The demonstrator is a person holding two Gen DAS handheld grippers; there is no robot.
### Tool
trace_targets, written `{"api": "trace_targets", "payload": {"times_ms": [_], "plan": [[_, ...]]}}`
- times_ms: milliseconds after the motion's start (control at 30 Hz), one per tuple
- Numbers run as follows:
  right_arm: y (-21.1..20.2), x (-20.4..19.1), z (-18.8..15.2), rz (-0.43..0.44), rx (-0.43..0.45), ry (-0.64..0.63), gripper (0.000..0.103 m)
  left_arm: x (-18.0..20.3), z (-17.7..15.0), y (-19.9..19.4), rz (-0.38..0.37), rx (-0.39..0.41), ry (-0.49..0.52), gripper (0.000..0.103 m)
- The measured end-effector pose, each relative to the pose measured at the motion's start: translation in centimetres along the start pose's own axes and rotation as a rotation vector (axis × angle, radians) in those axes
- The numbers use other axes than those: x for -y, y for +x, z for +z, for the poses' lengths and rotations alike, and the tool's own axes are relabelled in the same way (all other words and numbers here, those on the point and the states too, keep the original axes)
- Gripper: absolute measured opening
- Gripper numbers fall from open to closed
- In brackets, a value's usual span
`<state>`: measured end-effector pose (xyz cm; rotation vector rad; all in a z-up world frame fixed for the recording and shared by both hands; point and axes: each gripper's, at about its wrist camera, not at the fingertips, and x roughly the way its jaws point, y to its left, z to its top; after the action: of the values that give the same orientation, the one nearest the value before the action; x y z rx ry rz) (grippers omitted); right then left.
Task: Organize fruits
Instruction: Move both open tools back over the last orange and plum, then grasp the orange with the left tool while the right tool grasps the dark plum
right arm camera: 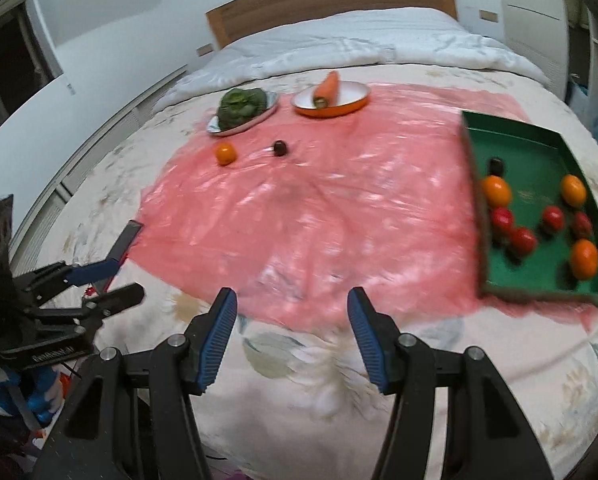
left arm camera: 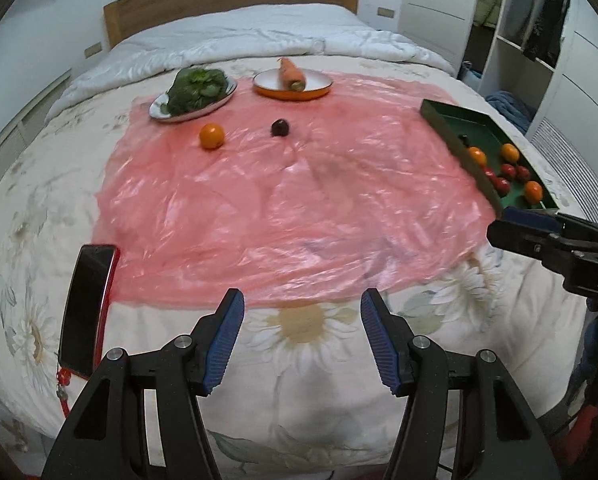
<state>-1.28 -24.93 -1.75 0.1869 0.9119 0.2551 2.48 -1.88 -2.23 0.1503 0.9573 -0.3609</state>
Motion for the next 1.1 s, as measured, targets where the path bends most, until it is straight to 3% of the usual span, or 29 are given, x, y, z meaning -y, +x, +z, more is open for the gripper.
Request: {"api": "trace_targets", "payload": {"times_ms": [267,633,1100], "plan": [[3.5,-1.9,1.7,0.064,-0.031,-0.022,0.103,-2.2,0.5,2.0,0.032,-0.024,-0.072,0.055],[8.3,-2.6,5.7,0.108,-0.056,-0.054,0.103,-7.1,4.3,5.2,0.043,-0.020,-0.188,0.055],[16.5,-3.1,13.1,0.107,-0.039,-0.128,0.103,-11.7,14.5,12.3,0.055,0.034,-0.206,0.050]]}}
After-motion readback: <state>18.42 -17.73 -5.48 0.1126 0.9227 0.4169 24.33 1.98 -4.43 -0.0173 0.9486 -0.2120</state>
